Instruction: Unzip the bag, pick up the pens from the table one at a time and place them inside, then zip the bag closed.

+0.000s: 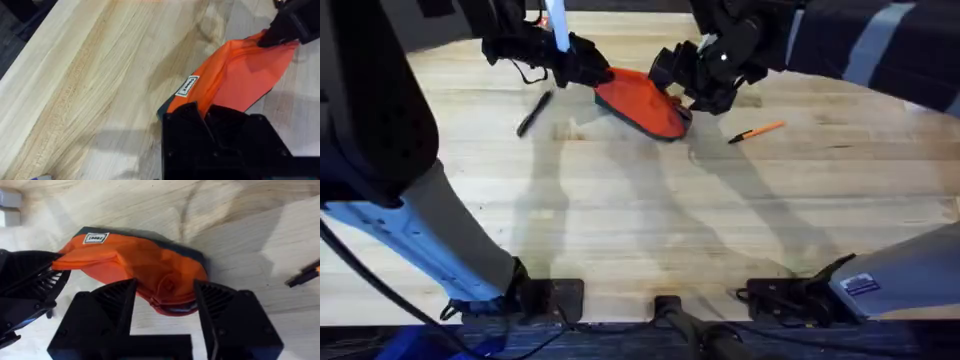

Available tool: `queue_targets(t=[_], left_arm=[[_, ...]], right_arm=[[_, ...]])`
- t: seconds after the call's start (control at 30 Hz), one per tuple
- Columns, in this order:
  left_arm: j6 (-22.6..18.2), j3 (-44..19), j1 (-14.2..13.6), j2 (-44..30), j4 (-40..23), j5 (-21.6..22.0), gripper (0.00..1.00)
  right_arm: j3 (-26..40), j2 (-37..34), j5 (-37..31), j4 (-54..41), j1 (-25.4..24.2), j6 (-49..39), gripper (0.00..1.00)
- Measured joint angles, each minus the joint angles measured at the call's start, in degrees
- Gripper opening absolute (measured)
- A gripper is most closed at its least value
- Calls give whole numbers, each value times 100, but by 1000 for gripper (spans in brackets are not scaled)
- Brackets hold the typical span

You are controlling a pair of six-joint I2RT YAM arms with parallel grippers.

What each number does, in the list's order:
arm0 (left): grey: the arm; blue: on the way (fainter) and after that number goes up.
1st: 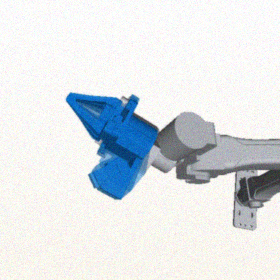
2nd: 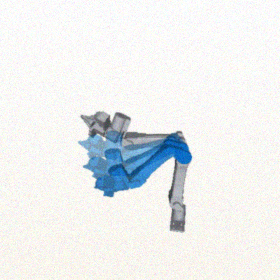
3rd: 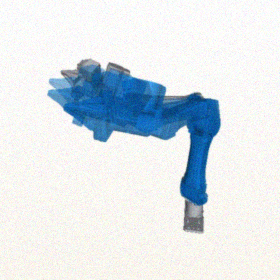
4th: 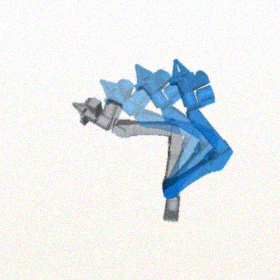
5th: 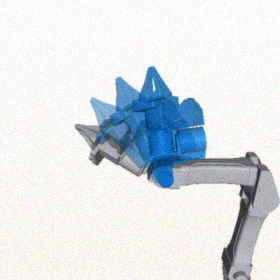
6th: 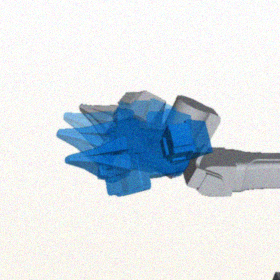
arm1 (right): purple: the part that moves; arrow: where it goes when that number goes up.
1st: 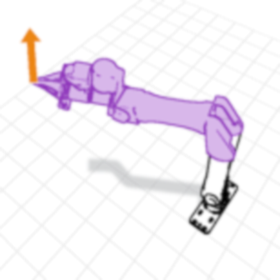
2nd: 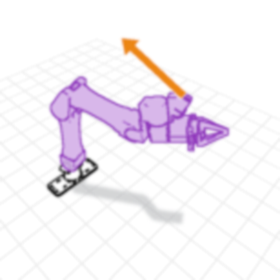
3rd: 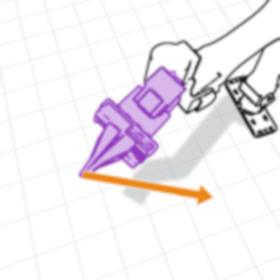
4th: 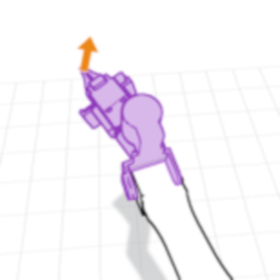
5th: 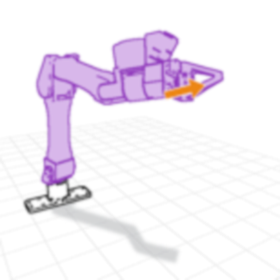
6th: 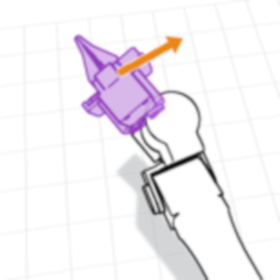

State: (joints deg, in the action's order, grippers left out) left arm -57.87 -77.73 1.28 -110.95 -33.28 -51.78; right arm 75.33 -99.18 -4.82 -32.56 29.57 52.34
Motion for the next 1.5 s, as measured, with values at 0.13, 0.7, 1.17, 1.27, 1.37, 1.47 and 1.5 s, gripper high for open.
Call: queue_targets(t=[0.13,0.7,1.17,1.27,1.37,1.47,1.5], left_arm=[[0,0,0,2,0,-1,42],[0,0,0,1,-20,-5,42],[0,0,-2,0,-24,-11,42],[0,0,-2,-1,-24,-10,42],[0,0,-2,2,-20,-7,42],[0,0,2,0,-13,12,42],[0,0,9,2,-8,17,42]], right_arm=[[0,-3,-5,20,19,10,610],[72,-221,127,120,63,142,192],[72,-221,188,153,65,66,34],[75,-221,186,171,65,-56,34],[81,-219,186,258,65,-289,34],[81,-203,180,415,63,-576,33],[81,-192,166,475,63,-677,33]])
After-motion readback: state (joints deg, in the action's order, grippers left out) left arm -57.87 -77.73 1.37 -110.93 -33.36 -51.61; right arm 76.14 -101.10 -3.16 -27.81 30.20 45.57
